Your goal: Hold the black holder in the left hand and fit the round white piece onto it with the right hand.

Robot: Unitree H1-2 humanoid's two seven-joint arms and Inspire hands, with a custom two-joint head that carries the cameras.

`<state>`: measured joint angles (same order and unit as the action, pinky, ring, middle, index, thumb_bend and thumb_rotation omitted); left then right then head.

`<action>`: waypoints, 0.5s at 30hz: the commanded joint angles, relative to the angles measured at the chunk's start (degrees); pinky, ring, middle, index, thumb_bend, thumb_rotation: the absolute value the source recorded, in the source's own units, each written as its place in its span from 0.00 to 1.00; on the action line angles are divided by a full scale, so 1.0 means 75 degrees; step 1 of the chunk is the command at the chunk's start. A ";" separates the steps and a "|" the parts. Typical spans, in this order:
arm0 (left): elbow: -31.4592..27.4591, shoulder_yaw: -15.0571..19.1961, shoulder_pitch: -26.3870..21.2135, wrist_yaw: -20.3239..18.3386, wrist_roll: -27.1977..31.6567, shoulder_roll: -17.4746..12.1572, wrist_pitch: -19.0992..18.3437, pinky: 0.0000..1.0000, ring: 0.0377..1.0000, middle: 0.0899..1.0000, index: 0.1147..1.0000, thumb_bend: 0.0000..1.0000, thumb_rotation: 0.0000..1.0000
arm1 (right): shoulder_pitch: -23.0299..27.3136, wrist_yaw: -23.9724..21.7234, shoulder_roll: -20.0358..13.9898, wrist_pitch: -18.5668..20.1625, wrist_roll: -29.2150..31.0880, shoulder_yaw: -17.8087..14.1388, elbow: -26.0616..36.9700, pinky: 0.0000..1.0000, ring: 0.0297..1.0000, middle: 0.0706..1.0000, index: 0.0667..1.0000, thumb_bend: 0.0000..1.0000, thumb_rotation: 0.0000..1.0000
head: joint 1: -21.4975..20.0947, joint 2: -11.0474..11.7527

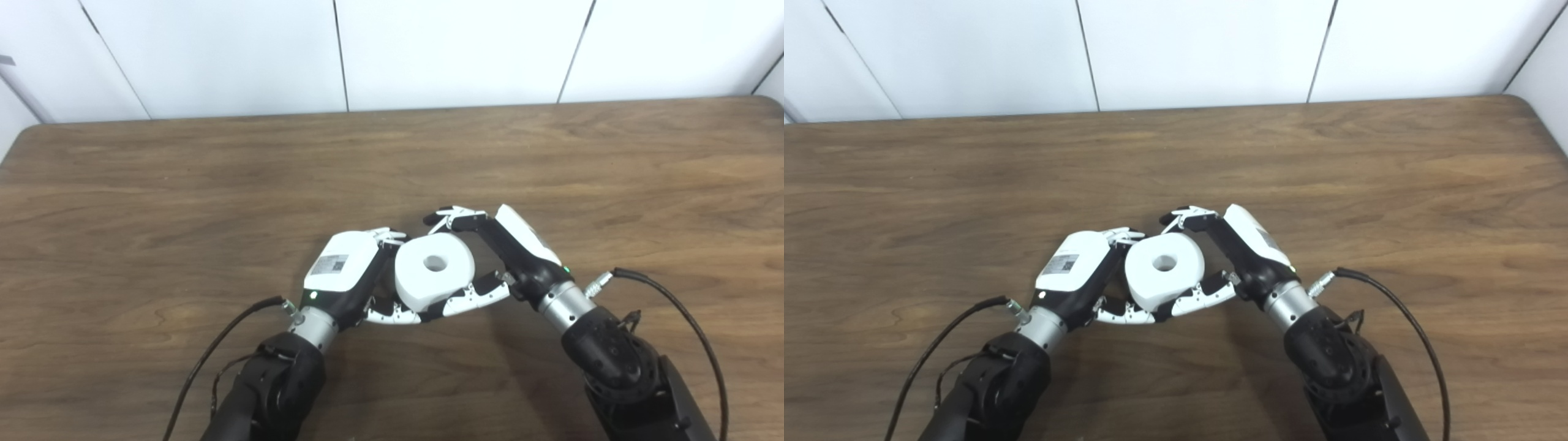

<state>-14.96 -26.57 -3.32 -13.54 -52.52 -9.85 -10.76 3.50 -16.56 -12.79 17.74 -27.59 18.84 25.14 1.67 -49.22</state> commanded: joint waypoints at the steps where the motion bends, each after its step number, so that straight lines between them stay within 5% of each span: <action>1: -0.0018 -0.0096 0.0033 -0.0321 -0.0127 -0.0048 -0.0078 0.86 0.87 0.79 0.42 0.52 0.05 | 0.0052 -0.0191 -0.0037 0.0018 -0.0087 0.0130 -0.0010 0.83 0.89 0.78 0.45 0.53 0.14 | 0.0006 -0.0003; 13: -0.0004 -0.0100 0.0041 -0.0301 -0.0113 -0.0045 -0.0053 0.85 0.86 0.79 0.42 0.52 0.05 | 0.0117 -0.0312 -0.0166 0.0138 -0.0289 0.0192 0.0081 0.79 0.89 0.79 0.46 0.52 0.15 | -0.0007 0.0008; 15: -0.0003 -0.0105 0.0040 -0.0305 -0.0127 -0.0047 -0.0057 0.85 0.87 0.79 0.42 0.52 0.05 | 0.0119 -0.0330 -0.0138 0.0203 -0.0259 0.0177 0.0071 0.79 0.89 0.79 0.61 0.84 0.24 | -0.0007 0.0008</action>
<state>-14.96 -26.59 -3.32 -13.54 -52.53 -9.81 -10.75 4.28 -17.42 -13.65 18.43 -29.05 19.47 25.35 1.58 -49.13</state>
